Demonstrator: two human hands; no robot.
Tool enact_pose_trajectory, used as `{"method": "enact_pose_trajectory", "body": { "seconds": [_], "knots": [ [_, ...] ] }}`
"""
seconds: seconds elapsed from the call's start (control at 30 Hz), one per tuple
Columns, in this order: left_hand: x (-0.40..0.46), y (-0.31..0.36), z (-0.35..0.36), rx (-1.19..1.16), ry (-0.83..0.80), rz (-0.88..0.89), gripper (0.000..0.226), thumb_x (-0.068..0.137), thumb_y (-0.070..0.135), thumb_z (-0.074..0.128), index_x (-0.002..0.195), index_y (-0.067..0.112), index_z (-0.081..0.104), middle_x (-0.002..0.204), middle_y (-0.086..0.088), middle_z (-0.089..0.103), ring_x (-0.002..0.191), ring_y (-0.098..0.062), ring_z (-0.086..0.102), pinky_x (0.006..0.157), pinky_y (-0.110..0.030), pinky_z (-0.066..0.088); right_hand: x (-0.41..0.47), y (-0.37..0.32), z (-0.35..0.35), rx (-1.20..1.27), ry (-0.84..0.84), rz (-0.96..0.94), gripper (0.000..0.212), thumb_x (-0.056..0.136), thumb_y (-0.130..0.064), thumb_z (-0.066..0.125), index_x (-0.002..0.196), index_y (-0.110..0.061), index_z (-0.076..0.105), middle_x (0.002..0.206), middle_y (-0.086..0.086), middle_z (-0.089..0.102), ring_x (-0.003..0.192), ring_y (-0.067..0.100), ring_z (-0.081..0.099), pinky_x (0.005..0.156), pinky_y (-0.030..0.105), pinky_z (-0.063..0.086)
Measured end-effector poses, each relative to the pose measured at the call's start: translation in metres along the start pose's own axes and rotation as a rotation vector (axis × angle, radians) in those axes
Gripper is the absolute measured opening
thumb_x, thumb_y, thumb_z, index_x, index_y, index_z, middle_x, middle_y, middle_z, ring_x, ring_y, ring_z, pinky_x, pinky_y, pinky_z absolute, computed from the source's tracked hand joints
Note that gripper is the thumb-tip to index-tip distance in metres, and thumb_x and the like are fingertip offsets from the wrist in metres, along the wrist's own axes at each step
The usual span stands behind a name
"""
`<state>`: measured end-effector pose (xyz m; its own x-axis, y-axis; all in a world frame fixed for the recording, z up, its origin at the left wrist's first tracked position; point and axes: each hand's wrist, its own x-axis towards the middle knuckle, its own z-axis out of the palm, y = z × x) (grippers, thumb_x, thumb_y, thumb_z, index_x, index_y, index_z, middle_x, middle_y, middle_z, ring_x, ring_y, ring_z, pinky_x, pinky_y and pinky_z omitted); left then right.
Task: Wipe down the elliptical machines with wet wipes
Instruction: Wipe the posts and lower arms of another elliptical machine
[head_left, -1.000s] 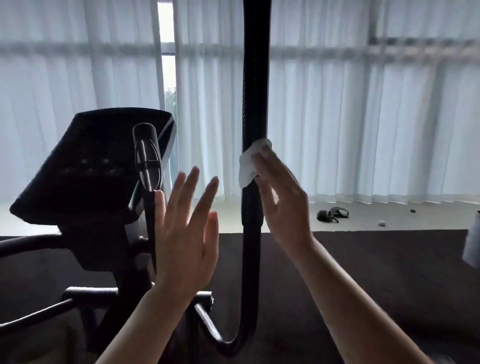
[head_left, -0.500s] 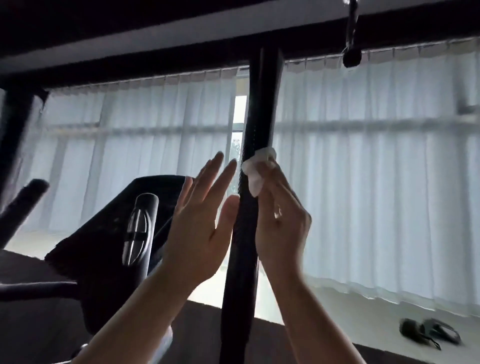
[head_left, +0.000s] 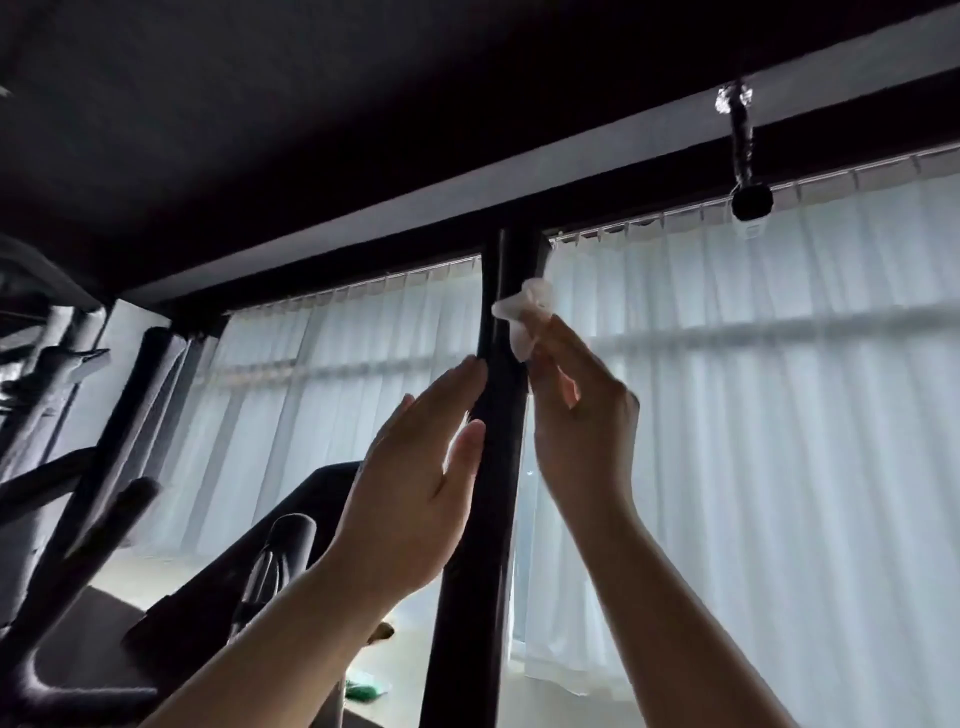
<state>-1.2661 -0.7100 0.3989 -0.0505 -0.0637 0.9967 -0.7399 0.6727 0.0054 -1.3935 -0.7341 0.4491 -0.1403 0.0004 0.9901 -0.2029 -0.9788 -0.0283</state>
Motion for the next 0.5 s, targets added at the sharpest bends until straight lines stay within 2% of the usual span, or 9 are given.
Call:
{"method": "enact_pose_trajectory", "body": {
  "seconds": [0.07, 0.13, 0.17, 0.23, 0.3, 0.33, 0.37, 0.43, 0.5],
  "knots": [
    [0.002, 0.000, 0.003, 0.051, 0.057, 0.047, 0.043, 0.098, 0.047, 0.029, 0.141, 0.047, 0.024, 0.140, 0.041, 0.027, 0.135, 0.021, 0.024, 0.119, -0.032, 0.026, 0.004, -0.003, -0.001, 0.081, -0.017, 0.048, 0.022, 0.101, -0.032, 0.054, 0.110, -0.040, 0.072, 0.113, -0.030, 0.066, 0.070, -0.012, 0.056, 0.066, 0.004, 0.040],
    [0.002, 0.000, 0.007, 0.061, 0.066, 0.061, 0.044, 0.098, 0.047, 0.026, 0.141, 0.046, 0.023, 0.141, 0.041, 0.027, 0.135, 0.021, 0.023, 0.117, -0.024, 0.024, 0.027, -0.005, 0.003, 0.059, -0.013, 0.057, 0.021, 0.101, -0.035, 0.053, 0.108, -0.040, 0.072, 0.101, -0.027, 0.069, 0.060, -0.010, 0.050, 0.058, 0.003, 0.037],
    [0.001, 0.000, 0.008, 0.068, 0.076, 0.069, 0.044, 0.099, 0.045, 0.026, 0.143, 0.043, 0.024, 0.143, 0.038, 0.027, 0.136, 0.019, 0.024, 0.117, -0.021, 0.025, 0.042, -0.009, 0.005, 0.034, -0.013, 0.043, 0.021, 0.101, -0.034, 0.053, 0.107, -0.040, 0.072, 0.095, -0.025, 0.069, 0.063, -0.009, 0.052, 0.059, 0.003, 0.037],
    [0.000, -0.003, 0.011, 0.076, 0.102, 0.075, 0.045, 0.101, 0.042, 0.026, 0.145, 0.036, 0.026, 0.148, 0.029, 0.030, 0.138, 0.014, 0.027, 0.115, -0.017, 0.026, 0.069, -0.015, 0.009, 0.022, 0.004, -0.004, 0.022, 0.101, -0.030, 0.055, 0.099, -0.041, 0.073, 0.099, -0.029, 0.070, 0.080, -0.015, 0.057, 0.067, 0.001, 0.037],
    [-0.001, -0.002, 0.014, 0.044, 0.116, 0.056, 0.045, 0.101, 0.041, 0.026, 0.145, 0.035, 0.028, 0.149, 0.024, 0.033, 0.139, 0.011, 0.028, 0.114, -0.013, 0.024, 0.092, -0.010, 0.008, 0.007, 0.010, -0.014, 0.020, 0.100, -0.025, 0.057, 0.102, -0.033, 0.074, 0.099, -0.028, 0.070, 0.087, -0.018, 0.053, 0.070, -0.001, 0.036],
    [-0.003, -0.001, 0.016, 0.011, 0.125, 0.044, 0.045, 0.101, 0.040, 0.026, 0.145, 0.036, 0.029, 0.149, 0.024, 0.033, 0.139, 0.011, 0.029, 0.113, -0.011, 0.023, 0.101, -0.005, 0.006, -0.025, 0.004, 0.000, 0.019, 0.100, -0.025, 0.057, 0.103, -0.026, 0.076, 0.091, -0.022, 0.069, 0.084, -0.011, 0.053, 0.068, 0.002, 0.036],
    [-0.004, -0.001, 0.019, -0.022, 0.138, 0.035, 0.044, 0.101, 0.039, 0.026, 0.144, 0.037, 0.030, 0.149, 0.024, 0.034, 0.139, 0.010, 0.030, 0.113, -0.010, 0.023, 0.109, -0.001, 0.005, -0.061, -0.007, 0.027, 0.021, 0.099, -0.025, 0.056, 0.098, -0.020, 0.076, 0.078, -0.013, 0.065, 0.077, -0.001, 0.052, 0.065, 0.011, 0.037],
    [-0.006, 0.000, 0.022, -0.066, 0.168, 0.017, 0.043, 0.101, 0.038, 0.026, 0.143, 0.038, 0.031, 0.149, 0.021, 0.037, 0.140, 0.007, 0.031, 0.114, -0.013, 0.024, 0.116, 0.004, 0.005, -0.097, -0.029, 0.089, 0.025, 0.099, -0.028, 0.055, 0.081, -0.019, 0.070, 0.065, -0.006, 0.050, 0.071, 0.011, 0.048, 0.062, 0.027, 0.034],
    [-0.007, 0.000, 0.024, -0.064, 0.189, -0.002, 0.043, 0.101, 0.037, 0.025, 0.143, 0.038, 0.034, 0.151, 0.019, 0.037, 0.141, 0.005, 0.031, 0.115, -0.016, 0.024, 0.112, 0.000, 0.007, -0.102, -0.008, 0.131, 0.023, 0.099, -0.027, 0.054, 0.084, -0.020, 0.070, 0.064, -0.010, 0.049, 0.074, 0.012, 0.049, 0.060, 0.023, 0.035]
  ]
}}
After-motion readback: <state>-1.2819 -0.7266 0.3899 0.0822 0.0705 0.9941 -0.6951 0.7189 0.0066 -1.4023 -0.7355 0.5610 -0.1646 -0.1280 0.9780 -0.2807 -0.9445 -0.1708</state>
